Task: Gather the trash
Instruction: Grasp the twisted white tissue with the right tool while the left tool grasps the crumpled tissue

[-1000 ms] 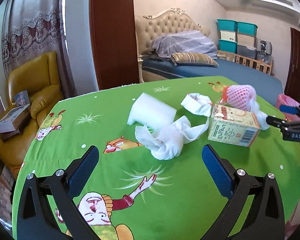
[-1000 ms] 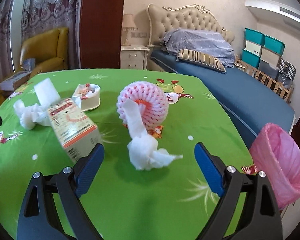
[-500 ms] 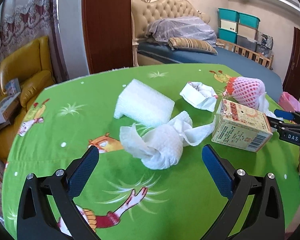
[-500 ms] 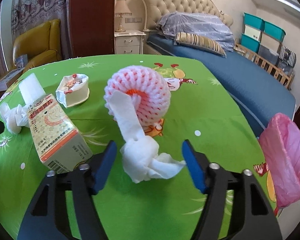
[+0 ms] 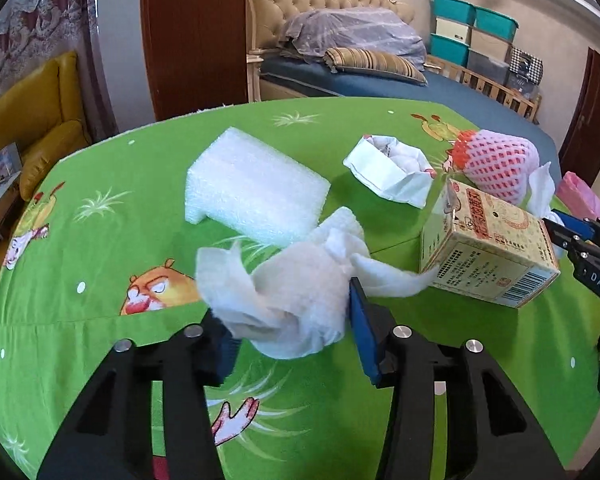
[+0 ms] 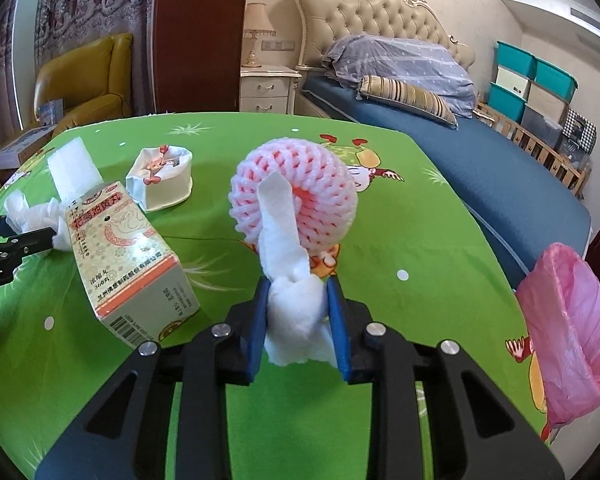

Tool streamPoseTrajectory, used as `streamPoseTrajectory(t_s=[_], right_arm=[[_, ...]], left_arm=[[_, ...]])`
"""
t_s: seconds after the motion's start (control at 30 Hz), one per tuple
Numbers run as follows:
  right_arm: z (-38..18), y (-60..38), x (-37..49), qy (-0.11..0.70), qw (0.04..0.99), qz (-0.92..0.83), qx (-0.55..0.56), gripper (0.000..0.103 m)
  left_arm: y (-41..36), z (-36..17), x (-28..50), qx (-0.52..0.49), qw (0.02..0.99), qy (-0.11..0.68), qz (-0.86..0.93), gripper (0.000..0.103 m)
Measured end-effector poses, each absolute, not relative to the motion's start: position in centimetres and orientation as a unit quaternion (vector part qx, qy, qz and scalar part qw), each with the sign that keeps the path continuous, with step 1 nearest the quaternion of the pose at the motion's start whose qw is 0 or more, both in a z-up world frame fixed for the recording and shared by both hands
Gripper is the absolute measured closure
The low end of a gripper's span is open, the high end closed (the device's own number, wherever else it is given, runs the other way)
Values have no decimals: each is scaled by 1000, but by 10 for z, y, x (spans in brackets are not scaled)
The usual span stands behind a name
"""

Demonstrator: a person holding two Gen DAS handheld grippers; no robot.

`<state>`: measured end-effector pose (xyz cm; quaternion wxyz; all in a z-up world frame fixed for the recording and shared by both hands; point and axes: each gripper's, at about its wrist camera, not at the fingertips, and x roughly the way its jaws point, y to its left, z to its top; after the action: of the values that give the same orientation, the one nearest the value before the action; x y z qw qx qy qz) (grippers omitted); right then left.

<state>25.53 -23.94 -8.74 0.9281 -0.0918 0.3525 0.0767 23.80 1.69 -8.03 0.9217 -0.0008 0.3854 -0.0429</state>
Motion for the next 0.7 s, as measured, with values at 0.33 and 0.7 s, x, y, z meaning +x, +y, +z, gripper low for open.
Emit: streamPoseTrajectory(t_s=[0.33,0.7], right_arm=[[-81,-247,250,337,936,76,-72,75],[-75,-252,247,321,942,77,-58,75]], left_arm=[[4,-66,218,49,944,327,13,61],[1,-62,209,71,950,302,32,61]])
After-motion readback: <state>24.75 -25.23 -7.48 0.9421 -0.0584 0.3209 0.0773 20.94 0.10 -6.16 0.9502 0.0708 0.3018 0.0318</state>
